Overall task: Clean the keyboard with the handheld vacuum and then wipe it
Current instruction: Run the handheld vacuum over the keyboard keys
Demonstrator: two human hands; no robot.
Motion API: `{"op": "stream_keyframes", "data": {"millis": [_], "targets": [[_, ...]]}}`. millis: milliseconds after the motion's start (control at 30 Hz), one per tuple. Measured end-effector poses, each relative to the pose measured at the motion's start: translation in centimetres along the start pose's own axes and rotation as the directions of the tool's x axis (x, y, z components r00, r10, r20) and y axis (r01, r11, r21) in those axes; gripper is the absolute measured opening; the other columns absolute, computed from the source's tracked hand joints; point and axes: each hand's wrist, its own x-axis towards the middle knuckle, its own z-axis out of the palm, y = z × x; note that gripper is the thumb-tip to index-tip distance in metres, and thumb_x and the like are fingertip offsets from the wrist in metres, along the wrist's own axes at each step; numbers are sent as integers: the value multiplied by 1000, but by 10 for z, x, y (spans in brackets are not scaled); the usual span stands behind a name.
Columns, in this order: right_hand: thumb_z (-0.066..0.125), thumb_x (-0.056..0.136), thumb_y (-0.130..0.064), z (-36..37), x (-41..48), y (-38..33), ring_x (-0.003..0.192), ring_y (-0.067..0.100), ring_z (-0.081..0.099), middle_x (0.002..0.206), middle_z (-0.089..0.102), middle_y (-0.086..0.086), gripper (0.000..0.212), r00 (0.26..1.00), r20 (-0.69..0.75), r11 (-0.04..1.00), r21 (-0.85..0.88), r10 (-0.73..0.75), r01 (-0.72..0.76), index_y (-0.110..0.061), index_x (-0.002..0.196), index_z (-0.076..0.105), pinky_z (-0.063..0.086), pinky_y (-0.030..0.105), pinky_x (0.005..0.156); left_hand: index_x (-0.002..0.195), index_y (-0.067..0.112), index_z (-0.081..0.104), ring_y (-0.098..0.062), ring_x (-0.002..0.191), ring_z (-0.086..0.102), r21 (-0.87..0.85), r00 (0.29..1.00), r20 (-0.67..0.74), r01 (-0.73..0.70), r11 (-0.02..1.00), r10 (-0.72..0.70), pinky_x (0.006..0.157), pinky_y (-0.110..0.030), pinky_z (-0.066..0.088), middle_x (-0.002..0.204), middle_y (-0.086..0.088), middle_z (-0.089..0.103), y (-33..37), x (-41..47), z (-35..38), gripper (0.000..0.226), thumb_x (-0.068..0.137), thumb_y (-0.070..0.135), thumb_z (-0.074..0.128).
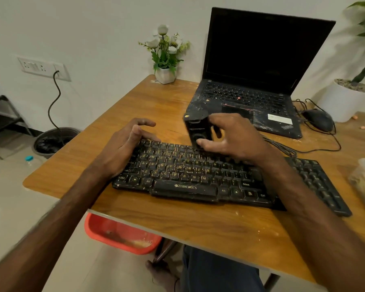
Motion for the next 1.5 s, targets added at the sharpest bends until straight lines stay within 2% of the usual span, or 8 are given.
{"op": "stream_keyframes", "data": {"millis": [267,667,767,933,1067,1233,1333,1500], "targets": [[74,82,-37,-13,-19,15,71,-6,53,90,59,-18,47,995,-1,981,165,99,-97,-14,122,63,37,9,58,132,22,55,-7,113,64,25,1000,1,8,1000,-8,103,-44,45,113,11,73,-3,2,0,90,85,87,13],[77,82,-28,-13,-21,15,73,-17,53,90,55,-25,48,992,-70,974,211,105,-88,-12,125,62,38,3,59,123,15,63,4,114,58,37,999,-33,-11,999,12,91,-21,40,120,26,65,-3,2,2,99,83,89,10],[76,82,-32,2,-11,-3,72,-9,55,94,61,-16,46,999,-34,973,230,22,-13,-12,122,63,39,8,59,123,16,64,3,116,57,69,999,-34,-20,997,23,96,-30,40,121,26,64,-6,2,1,99,84,88,9],[70,85,-43,10,9,4,83,4,48,100,64,-3,46,995,-97,990,-144,-12,-3,-11,118,63,36,21,63,127,18,60,2,114,59,59,1000,-22,-8,998,9,96,-28,42,116,21,69,-7,3,1,97,84,88,10],[71,82,-42,12,-2,-4,70,0,54,88,59,-21,46,996,-88,987,162,0,14,-12,116,65,46,19,61,131,21,56,-5,114,62,48,1000,-18,-5,999,6,101,-39,43,113,14,72,-10,4,0,92,85,87,11],[66,83,-50,11,4,2,83,9,54,95,61,-9,50,992,-121,997,-54,42,-49,-13,116,64,46,31,66,127,15,61,0,113,60,47,999,-21,-28,999,29,97,-32,43,118,23,67,-6,3,1,100,83,89,11],[67,81,-49,11,1,-1,77,4,56,98,64,-11,54,993,-113,988,152,36,-19,-11,120,64,49,28,64,126,13,61,1,111,61,36,999,-25,-24,999,25,92,-24,44,118,24,66,-5,2,2,102,82,90,12],[73,82,-40,5,4,-5,75,-5,51,95,59,-14,47,999,12,994,95,45,-46,-15,121,63,47,24,68,129,16,59,-2,110,63,24,1000,-18,-7,1000,7,92,-26,44,114,21,70,-2,1,1,97,83,89,14]]}}
